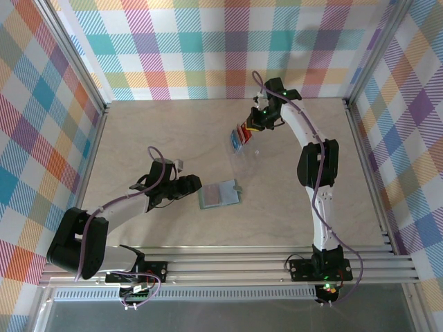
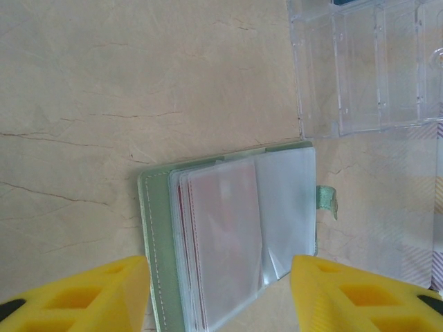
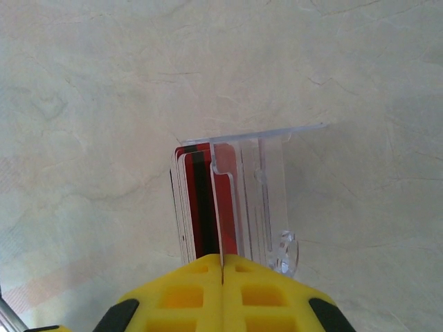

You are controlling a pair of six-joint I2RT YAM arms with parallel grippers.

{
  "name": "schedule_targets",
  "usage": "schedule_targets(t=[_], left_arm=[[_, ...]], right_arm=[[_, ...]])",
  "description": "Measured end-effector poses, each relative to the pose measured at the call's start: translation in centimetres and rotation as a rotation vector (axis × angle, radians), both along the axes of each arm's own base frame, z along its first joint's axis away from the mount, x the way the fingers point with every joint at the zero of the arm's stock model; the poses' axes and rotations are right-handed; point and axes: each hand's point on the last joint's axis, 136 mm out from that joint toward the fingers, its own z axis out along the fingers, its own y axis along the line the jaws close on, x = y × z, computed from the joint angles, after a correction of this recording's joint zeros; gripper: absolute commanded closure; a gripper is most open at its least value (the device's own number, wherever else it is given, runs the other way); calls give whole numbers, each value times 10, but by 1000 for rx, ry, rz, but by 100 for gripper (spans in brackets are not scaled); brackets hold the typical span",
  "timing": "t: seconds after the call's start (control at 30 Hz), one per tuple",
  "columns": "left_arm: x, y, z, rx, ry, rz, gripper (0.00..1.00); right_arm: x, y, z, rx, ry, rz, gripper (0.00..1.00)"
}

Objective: Put the credit cards into the card holder

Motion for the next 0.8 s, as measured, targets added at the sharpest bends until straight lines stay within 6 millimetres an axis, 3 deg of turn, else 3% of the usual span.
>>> schedule_targets(t=[0.2, 0.3, 0.53, 0.67, 0.8], left_arm=[[0, 0, -3, 1, 9, -2, 44], [0, 0, -4, 3, 13, -3, 44], [-2, -3, -4, -7, 19, -14, 44], [0, -5, -5, -3, 26, -20, 45], [0, -8, -7, 6, 32, -38, 53]], right_arm=[[3, -13, 2, -69, -39, -47, 100], [1, -25, 12, -113, -79, -90, 100], [-4, -44, 72, -140, -252, -176, 100], [-23, -44, 95, -122, -314, -187, 100], [-58, -18, 92, -39, -301, -117, 100]])
